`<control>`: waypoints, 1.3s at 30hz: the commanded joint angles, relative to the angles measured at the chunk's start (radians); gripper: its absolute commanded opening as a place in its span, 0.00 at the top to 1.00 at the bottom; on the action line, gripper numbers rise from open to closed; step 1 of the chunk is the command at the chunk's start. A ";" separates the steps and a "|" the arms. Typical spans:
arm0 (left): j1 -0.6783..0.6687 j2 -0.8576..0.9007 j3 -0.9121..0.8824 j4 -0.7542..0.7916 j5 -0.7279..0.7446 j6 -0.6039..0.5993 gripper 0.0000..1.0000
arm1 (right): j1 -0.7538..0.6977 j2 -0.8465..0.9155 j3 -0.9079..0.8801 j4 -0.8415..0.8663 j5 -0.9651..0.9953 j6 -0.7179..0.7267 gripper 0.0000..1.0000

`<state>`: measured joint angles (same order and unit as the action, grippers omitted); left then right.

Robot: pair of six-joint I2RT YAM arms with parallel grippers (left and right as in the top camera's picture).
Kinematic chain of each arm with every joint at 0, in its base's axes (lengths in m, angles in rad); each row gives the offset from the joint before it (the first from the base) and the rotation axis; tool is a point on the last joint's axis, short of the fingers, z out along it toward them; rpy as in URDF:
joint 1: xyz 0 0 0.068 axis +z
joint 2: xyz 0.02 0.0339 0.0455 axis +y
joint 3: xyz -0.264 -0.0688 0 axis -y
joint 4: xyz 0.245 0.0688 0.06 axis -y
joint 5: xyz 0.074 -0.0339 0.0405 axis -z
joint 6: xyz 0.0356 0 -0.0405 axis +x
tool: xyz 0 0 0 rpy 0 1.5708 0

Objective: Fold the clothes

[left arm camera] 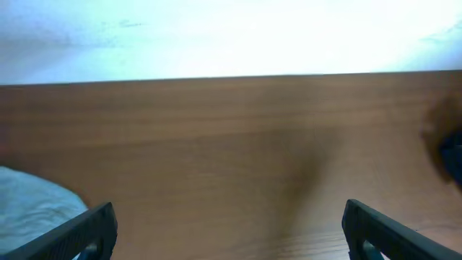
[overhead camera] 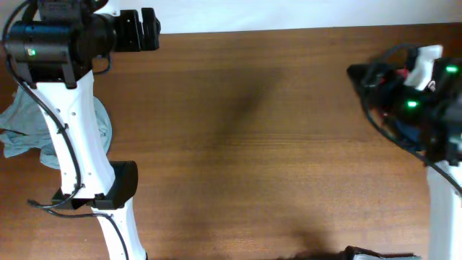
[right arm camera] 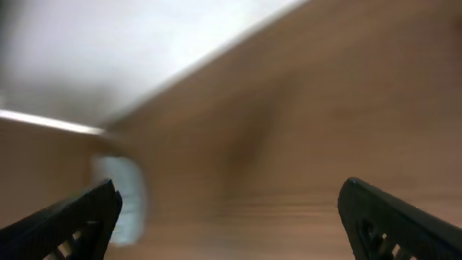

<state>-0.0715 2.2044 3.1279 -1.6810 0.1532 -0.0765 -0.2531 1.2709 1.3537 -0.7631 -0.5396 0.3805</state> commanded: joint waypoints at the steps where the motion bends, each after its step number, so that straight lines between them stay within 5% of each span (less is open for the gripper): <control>1: 0.002 -0.023 0.007 -0.006 -0.067 -0.015 0.01 | 0.069 -0.001 0.005 -0.032 0.384 -0.167 0.01; 16: -0.099 -0.234 -0.061 -0.006 -0.286 -0.068 0.01 | 0.104 -0.147 0.005 -0.313 0.612 -0.244 0.01; 28: -0.099 -0.288 -0.727 0.006 -0.498 -0.265 0.01 | 0.104 -0.248 0.005 -0.297 0.758 -0.246 0.01; 39: -0.098 -0.288 -1.200 0.377 -0.577 -0.301 0.01 | 0.104 -0.155 0.005 -0.311 0.758 -0.246 0.01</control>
<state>-0.1711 1.9228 1.9831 -1.3411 -0.3862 -0.3534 -0.1570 1.0908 1.3537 -1.0740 0.1947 0.1345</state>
